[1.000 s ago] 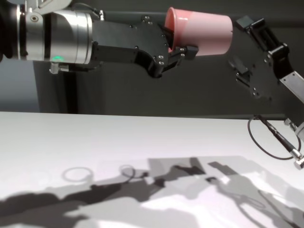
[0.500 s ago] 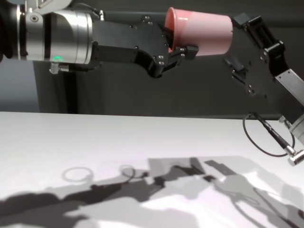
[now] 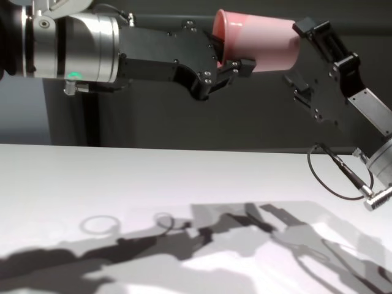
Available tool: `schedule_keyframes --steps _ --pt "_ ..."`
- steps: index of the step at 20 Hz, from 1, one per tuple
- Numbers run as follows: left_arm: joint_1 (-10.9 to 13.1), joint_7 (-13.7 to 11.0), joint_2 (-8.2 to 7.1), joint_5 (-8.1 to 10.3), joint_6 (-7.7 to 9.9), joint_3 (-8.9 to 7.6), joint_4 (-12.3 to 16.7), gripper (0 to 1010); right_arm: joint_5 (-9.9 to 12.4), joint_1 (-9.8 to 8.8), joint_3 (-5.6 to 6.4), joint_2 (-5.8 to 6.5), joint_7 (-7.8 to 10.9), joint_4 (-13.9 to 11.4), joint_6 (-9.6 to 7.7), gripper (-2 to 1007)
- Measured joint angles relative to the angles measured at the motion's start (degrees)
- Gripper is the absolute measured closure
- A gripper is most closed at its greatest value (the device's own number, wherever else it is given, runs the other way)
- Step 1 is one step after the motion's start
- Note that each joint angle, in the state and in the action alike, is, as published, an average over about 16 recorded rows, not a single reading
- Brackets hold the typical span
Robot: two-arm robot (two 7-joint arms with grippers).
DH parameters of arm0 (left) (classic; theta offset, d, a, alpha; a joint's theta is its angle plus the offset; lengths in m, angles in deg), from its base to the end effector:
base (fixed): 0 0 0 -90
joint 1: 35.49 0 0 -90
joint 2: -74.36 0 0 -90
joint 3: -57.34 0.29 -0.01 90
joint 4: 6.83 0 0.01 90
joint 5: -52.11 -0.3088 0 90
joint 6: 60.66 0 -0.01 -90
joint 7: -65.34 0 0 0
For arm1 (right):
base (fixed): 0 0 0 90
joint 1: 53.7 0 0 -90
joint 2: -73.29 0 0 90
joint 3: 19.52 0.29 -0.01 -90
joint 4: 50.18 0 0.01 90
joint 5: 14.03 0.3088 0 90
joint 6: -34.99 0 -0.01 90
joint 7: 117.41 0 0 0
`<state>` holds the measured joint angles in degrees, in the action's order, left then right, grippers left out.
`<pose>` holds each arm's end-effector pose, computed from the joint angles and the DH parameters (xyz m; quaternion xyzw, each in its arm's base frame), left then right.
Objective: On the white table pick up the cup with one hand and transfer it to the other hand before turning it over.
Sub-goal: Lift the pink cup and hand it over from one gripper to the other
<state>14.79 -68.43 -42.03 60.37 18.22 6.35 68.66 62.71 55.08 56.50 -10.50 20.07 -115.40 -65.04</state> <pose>0.4620 -0.0104 -0.1710 0.1530 -0.2847 0.1535 0.9338 0.4117 0.0256 -0.3230 0.4342 0.3579 -0.2203 0.7968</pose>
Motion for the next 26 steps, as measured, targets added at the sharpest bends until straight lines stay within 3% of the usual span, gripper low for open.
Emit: schedule_keyframes --steps 10,26 --pt "0.0 0.0 0.0 0.0 0.0 0.0 0.0 957 1.0 0.92 -1.16 0.18 0.55 1.2 0.81 3" --pt "0.0 0.0 0.0 0.0 0.0 0.0 0.0 957 2.51 3.58 -3.39 -0.02 3.14 4.98 1.97 3"
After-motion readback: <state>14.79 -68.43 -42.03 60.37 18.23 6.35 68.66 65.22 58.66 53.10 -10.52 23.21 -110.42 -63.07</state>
